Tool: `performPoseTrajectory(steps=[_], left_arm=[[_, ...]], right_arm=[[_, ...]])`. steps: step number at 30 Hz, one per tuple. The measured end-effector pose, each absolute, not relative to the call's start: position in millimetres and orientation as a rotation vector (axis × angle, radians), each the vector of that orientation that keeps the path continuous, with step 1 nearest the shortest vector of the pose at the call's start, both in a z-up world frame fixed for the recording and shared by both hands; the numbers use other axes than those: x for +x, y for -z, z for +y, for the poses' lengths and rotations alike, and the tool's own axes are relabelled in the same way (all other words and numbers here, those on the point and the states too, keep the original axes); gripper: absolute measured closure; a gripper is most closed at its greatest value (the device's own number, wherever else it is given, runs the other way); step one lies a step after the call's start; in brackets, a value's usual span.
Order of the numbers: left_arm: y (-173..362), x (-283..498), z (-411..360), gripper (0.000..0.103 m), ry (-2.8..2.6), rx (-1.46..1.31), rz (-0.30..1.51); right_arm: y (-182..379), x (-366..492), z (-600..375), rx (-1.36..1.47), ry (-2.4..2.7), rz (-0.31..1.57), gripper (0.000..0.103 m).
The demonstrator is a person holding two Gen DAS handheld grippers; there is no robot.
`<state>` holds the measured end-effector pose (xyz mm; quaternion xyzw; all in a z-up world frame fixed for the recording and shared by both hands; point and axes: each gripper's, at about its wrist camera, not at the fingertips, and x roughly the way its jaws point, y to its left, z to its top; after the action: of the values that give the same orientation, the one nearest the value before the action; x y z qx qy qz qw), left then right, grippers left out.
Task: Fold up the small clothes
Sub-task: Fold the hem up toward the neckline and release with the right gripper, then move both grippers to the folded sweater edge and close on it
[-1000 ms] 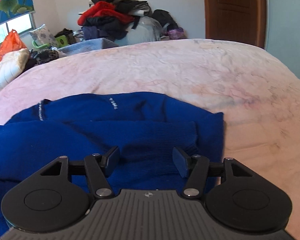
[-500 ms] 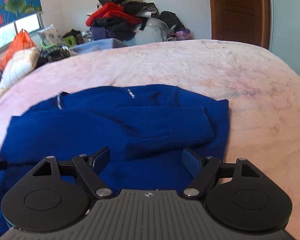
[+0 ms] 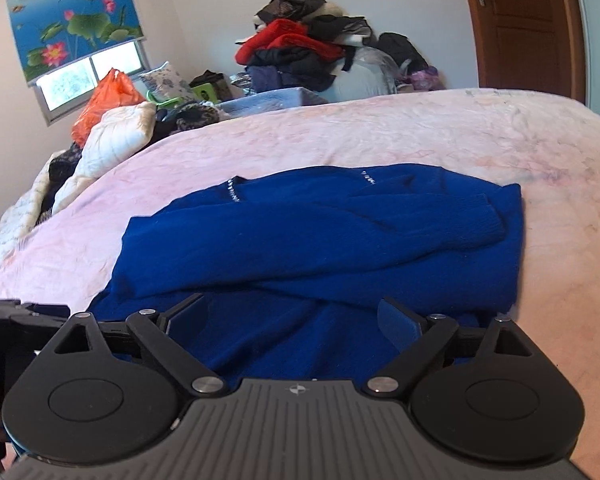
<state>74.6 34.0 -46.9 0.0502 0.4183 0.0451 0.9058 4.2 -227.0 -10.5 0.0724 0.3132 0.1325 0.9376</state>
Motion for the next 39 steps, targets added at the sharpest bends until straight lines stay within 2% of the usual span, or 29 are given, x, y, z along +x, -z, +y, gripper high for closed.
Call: performPoseTrajectory(steps=[27, 39], left_arm=[[44.9, 21.3, 25.6, 0.0, -0.055, 0.125, 0.886], [36.6, -3.2, 34.3, 0.0, -0.013, 0.103, 0.908]], right_arm=[[-13.8, -107.9, -270.2, 0.23, -0.286, 0.551, 0.007], [-4.1, -137.1, -268.3, 0.284, -0.325, 0.621, 0.006]])
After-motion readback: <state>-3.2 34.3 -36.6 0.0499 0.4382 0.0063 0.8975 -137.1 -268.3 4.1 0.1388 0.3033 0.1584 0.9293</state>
